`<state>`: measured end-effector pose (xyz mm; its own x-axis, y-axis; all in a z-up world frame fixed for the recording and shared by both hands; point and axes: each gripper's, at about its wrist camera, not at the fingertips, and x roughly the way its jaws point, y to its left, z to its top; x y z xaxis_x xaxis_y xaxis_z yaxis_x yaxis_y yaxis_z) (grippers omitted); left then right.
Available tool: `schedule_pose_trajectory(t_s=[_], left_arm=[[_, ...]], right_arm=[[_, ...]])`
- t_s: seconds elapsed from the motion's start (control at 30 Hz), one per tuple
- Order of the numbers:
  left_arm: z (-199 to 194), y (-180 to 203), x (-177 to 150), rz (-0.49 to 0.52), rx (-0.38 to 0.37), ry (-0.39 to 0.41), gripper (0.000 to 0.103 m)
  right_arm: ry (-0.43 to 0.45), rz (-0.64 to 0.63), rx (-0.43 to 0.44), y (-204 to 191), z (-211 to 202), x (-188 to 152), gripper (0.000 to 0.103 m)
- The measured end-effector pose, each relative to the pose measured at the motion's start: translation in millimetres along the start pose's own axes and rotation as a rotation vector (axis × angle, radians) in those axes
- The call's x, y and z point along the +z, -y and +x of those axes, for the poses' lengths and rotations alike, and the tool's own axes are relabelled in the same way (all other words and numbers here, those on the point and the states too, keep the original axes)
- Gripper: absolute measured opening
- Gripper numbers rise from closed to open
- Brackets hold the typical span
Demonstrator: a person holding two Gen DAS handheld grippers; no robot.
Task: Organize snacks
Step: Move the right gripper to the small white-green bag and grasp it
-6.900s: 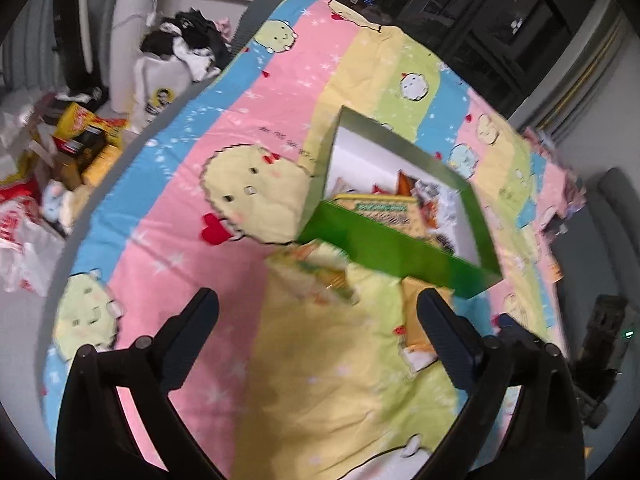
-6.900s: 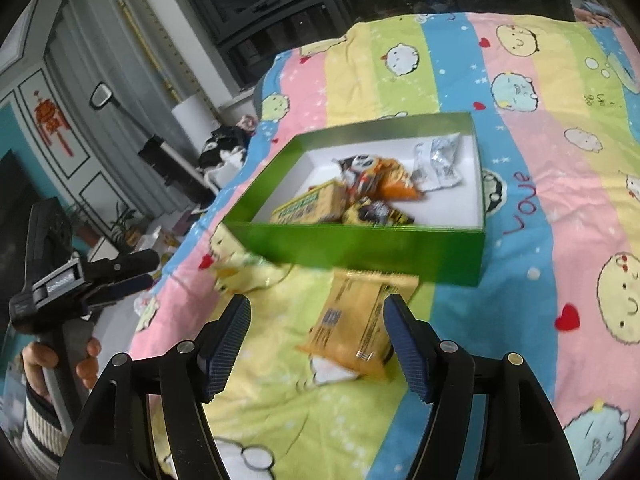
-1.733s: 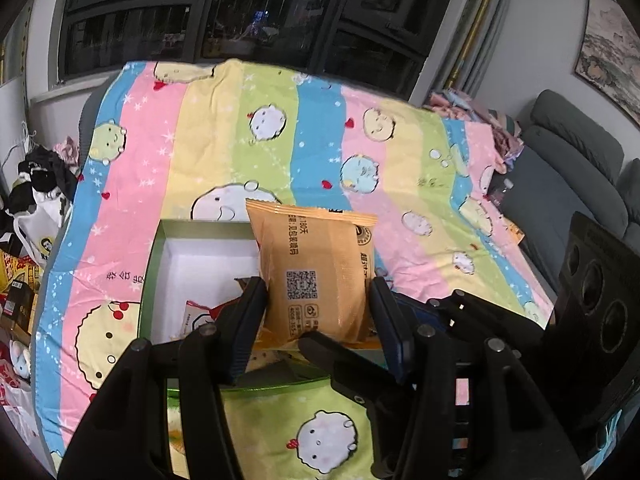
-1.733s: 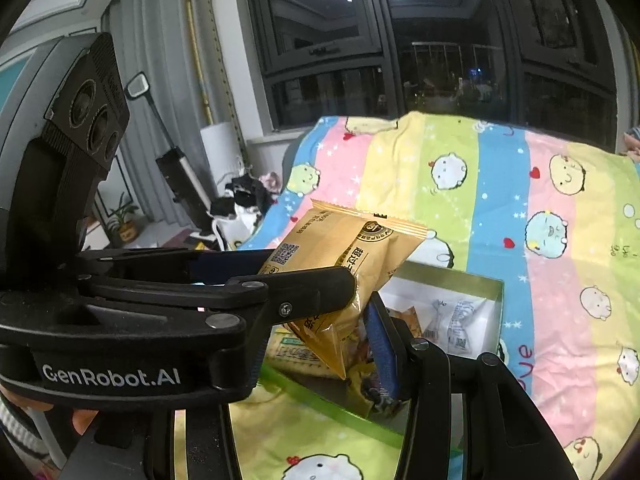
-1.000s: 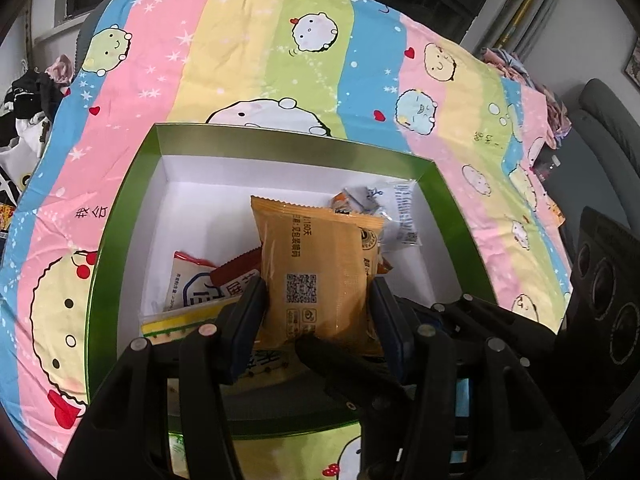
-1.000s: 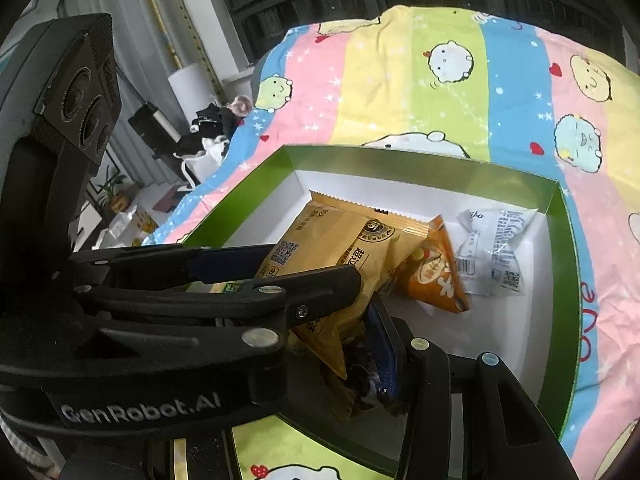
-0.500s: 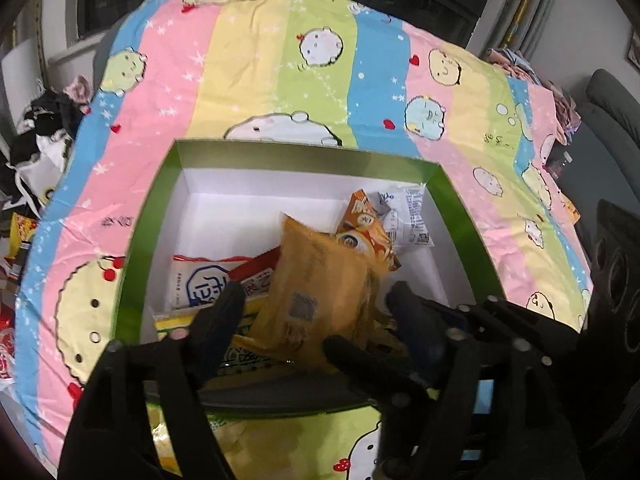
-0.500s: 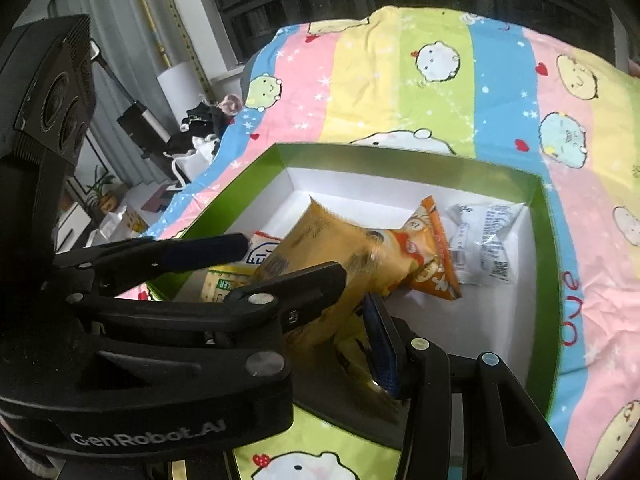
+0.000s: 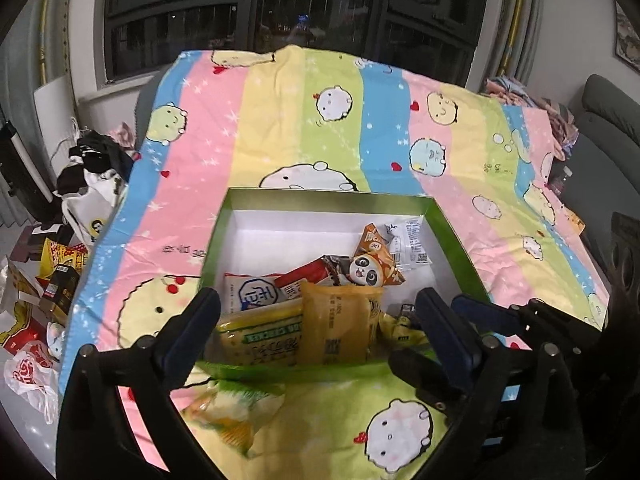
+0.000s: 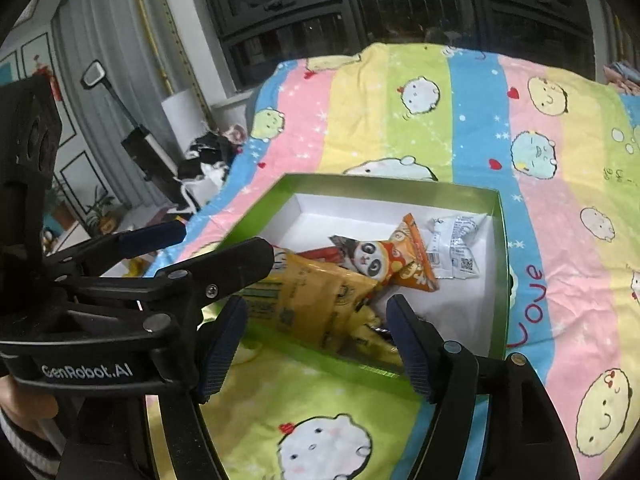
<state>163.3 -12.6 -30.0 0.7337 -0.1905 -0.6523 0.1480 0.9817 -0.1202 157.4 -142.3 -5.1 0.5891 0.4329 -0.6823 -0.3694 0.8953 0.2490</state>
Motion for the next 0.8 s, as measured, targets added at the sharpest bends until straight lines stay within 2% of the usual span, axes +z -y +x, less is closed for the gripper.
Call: schedule_pose_trajectory(t_s=[0.2, 0.3, 0.4, 0.63, 0.8], left_arm=[[-27.2, -18.0, -11.3, -0.049, -0.028, 0.012, 0.101], [-37.4, -44.1, -22.1, -0.135, -0.073, -0.005, 0.102], [-42.4, -71.8, -34.1, -0.238, -0.081, -0.023, 0.102], [-27.4, -134.6, -76.9, -0.450, -0.067, -0.122, 0.102], [-8.7, -137.5, -90.5, -0.479, -0.123, -0.177, 0.102]], right_arm=[[0.009, -0.034, 0.030, -22.7, -14.2, -6.3, 0.076], [-0.009, -0.038, 0.054, -32.4, -14.9, -11.3, 0.076], [-0.038, -0.042, 0.077, -41.1, -11.5, -18.0, 0.076], [-0.108, -0.075, 0.076, -57.4, 7.7, -34.6, 0.076], [-0.165, -0.072, 0.121, -68.8, 27.3, -45.2, 0.076]])
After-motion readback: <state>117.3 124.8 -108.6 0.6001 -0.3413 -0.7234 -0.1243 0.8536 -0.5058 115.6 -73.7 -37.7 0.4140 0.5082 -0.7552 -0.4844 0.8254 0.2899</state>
